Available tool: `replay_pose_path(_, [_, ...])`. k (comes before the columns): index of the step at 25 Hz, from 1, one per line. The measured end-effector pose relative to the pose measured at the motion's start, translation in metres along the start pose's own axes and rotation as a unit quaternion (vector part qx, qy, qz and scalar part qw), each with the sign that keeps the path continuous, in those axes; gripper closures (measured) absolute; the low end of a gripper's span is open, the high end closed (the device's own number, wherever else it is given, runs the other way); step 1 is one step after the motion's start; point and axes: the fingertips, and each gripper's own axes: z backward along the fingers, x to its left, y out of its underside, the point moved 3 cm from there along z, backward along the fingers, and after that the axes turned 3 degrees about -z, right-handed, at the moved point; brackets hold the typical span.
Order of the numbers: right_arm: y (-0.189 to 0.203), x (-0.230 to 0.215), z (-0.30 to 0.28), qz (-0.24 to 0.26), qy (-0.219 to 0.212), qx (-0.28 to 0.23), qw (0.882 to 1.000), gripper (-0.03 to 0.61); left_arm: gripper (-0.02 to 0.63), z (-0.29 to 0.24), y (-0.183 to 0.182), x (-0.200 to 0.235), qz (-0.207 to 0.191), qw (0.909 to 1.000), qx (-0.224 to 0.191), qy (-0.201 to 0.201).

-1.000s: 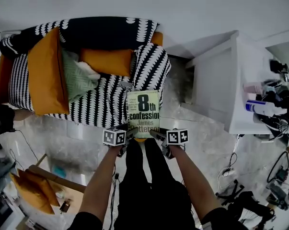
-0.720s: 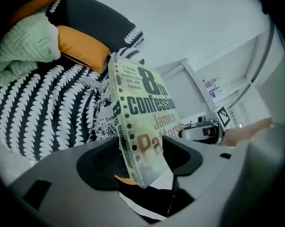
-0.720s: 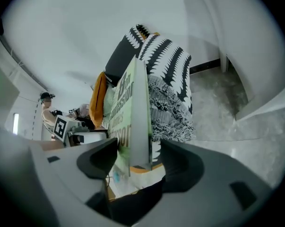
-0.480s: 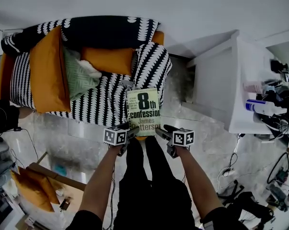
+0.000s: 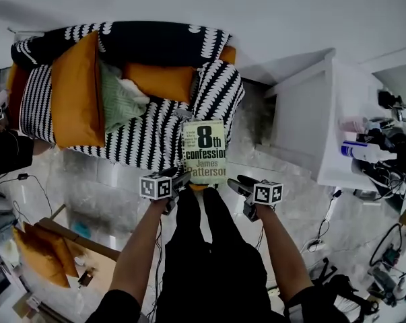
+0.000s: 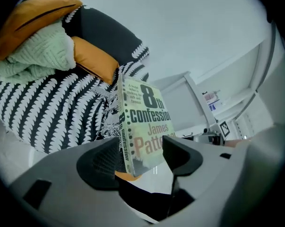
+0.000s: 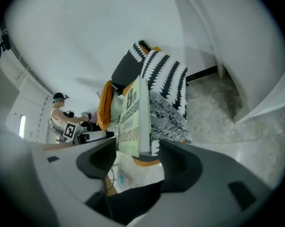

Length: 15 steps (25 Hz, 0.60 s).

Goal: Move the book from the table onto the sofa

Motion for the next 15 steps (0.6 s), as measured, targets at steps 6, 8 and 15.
replay_pose_path(6, [0.007, 0.049, 0.017, 0.091, -0.041, 0.051, 0.994, 0.507, 0.352, 0.043, 0.001, -0.048, 0.033, 0.9954, -0.075, 0.049])
replay_pose_path(8, [0.009, 0.066, 0.023, 0.115, -0.049, 0.058, 0.990, 0.569, 0.438, 0.059, 0.004, -0.068, 0.029, 0.9933, -0.094, 0.060])
replay_pose_path(15, [0.019, 0.107, 0.046, 0.183, -0.044, 0.085, 0.978, 0.571, 0.598, 0.095, 0.013, -0.131, -0.004, 0.9890, -0.128, 0.074])
